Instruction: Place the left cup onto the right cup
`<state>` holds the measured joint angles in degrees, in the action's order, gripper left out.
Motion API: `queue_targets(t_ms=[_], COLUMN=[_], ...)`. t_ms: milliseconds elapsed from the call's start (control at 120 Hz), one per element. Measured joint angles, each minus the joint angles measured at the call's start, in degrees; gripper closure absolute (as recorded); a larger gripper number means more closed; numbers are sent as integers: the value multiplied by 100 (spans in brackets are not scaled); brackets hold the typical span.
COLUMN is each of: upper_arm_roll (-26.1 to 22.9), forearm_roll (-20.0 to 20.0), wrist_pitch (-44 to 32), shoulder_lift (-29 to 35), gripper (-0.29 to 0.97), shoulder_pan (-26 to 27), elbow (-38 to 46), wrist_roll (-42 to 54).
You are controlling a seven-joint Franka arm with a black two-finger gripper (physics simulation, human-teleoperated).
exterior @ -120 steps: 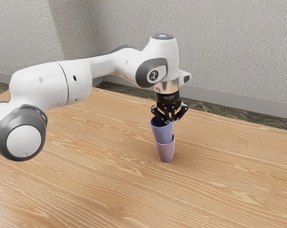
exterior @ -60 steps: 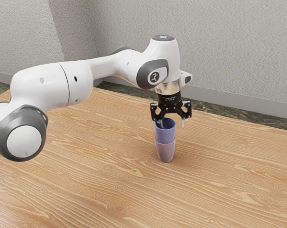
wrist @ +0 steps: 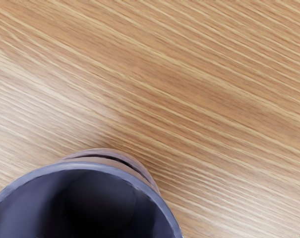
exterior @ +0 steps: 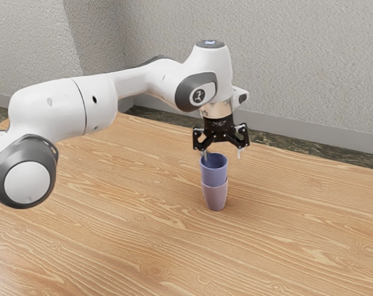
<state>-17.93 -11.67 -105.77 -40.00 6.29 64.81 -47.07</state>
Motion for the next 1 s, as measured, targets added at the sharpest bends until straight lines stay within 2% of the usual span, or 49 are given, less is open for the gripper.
queue_targets(t_ms=[575, 1000], upper_arm_roll=[515, 1313], forearm_roll=[51, 17], wrist_pitch=[14, 13], shoulder_lift=[1109, 2089], gripper=[0, 0], shoulder_pan=[47, 169], elbow=[881, 1856], wrist_roll=[1368, 2358])
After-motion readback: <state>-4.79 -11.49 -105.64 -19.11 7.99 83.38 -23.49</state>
